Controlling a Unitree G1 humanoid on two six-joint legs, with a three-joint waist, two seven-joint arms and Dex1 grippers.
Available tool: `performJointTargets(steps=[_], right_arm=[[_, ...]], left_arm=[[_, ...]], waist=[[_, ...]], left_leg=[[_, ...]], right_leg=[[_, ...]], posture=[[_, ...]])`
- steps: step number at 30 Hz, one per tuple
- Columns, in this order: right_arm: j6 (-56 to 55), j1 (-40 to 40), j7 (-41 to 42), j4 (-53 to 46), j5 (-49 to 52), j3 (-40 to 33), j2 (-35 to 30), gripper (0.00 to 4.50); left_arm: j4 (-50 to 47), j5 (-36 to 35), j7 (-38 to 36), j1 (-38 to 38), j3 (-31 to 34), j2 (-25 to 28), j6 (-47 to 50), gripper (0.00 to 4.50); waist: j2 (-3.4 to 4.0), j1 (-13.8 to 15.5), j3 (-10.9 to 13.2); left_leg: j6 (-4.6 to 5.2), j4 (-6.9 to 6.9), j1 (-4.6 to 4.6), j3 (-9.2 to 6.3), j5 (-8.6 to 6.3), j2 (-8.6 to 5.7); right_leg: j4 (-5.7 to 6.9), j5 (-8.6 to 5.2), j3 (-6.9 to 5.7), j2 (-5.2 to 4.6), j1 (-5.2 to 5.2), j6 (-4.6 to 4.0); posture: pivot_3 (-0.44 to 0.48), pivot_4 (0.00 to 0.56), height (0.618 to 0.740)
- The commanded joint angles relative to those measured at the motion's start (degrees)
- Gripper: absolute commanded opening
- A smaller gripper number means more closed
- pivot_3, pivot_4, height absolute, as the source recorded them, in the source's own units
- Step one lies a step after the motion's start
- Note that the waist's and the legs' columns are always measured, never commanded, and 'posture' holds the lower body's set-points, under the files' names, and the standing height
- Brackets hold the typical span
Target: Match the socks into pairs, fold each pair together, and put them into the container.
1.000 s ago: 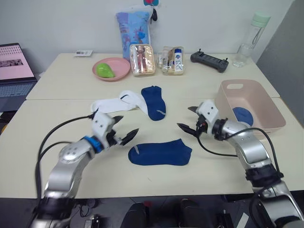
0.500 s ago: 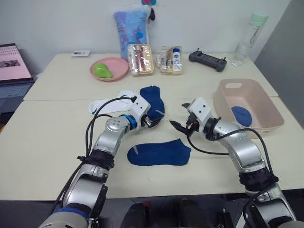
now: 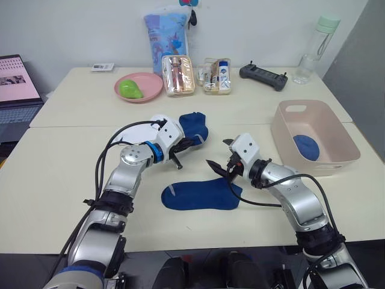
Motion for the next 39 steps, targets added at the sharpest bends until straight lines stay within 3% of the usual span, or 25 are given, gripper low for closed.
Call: performJointTargets(steps=[1,6,9,12,16,21,28,36,39], right_arm=[[-1.7,-0.7,0.3,-0.3,0.3,-1.8,-0.7,4.50],[-3.3,-1.5,1.5,2.5,0.7,-4.2,-3.2,4.50],[-2.4,-1.2,3.9,1.8,2.8,-5.7,-5.3,4.50],[-0.8,-1.2,7.0,1.2,5.4,-6.6,-6.9,4.50],[-2.0,-0.7,10.2,2.6,5.5,-7.1,-10.2,4.50],[-3.1,-1.5,11.0,5.6,5.6,-7.9,-11.3,4.50],[-5.5,-5.3,12.9,14.2,4.3,-5.4,-9.7,4.50],[-2.0,-5.8,15.7,10.7,7.3,-5.5,-9.5,4.50],[-4.5,-7.6,13.5,14.2,4.1,-4.3,-8.9,4.50]], left_arm=[[-5.9,-1.6,-2.1,0.6,0.6,1.3,1.0,0.03],[-15.6,-4.5,-9.1,5.1,-0.3,4.6,1.3,0.03],[-26.7,-5.2,-14.3,15.4,-0.1,12.4,3.3,0.03],[-34.7,-8.0,-14.9,22.1,2.1,16.6,7.5,0.03],[-46.0,-13.7,-12.3,29.8,3.7,16.8,14.8,0.03],[-49.8,-13.7,-8.1,30.3,1.2,13.9,18.2,0.03],[-50.5,-12.1,-7.6,31.9,-1.2,14.8,18.9,0.03],[-51.4,-12.4,-3.5,31.0,-2.6,11.4,20.7,0.03],[-51.7,-11.8,-4.8,32.3,-2.5,13.7,20.2,0.03]], waist=[[0.00,0.0,0.0],[0.00,0.0,0.0],[0.01,-0.3,0.0],[0.04,-0.6,0.0],[0.03,0.1,0.0],[0.02,0.5,0.0],[0.04,-0.2,0.0],[0.04,0.0,0.0],[0.04,0.0,0.0]], left_leg=[[0.00,0.01,0.00,0.00,0.00,-0.01],[0.00,-0.01,0.01,0.00,0.00,0.00],[0.01,-0.03,0.04,0.04,0.00,0.02],[0.02,-0.15,0.11,0.06,-0.01,0.09],[0.02,-0.08,0.09,0.01,-0.01,0.15],[0.04,-0.04,0.11,0.00,-0.02,0.05],[0.03,-0.08,0.18,0.06,-0.02,0.13],[0.03,-0.06,0.11,0.03,-0.02,0.13],[0.03,-0.07,0.12,0.03,-0.02,0.13]], right_leg=[[0.00,0.00,-0.01,0.00,0.01,0.00],[0.00,0.00,0.00,0.01,0.01,0.00],[-0.01,0.00,0.05,0.01,0.00,0.00],[0.00,-0.01,0.06,0.04,-0.01,-0.02],[0.01,-0.01,-0.04,0.05,0.08,-0.02],[-0.02,-0.01,-0.04,0.00,0.16,-0.02],[0.01,-0.01,0.00,0.08,0.14,-0.02],[-0.02,-0.02,-0.02,0.07,0.14,-0.02],[-0.02,-0.02,-0.02,0.07,0.13,-0.02]], posture=[[0.000,0.150,0.740],[0.000,0.150,0.740],[0.000,0.150,0.740],[0.000,0.150,0.740],[0.000,0.150,0.740],[0.000,0.150,0.740],[0.000,0.150,0.740],[0.000,0.150,0.740],[0.000,0.150,0.740]])
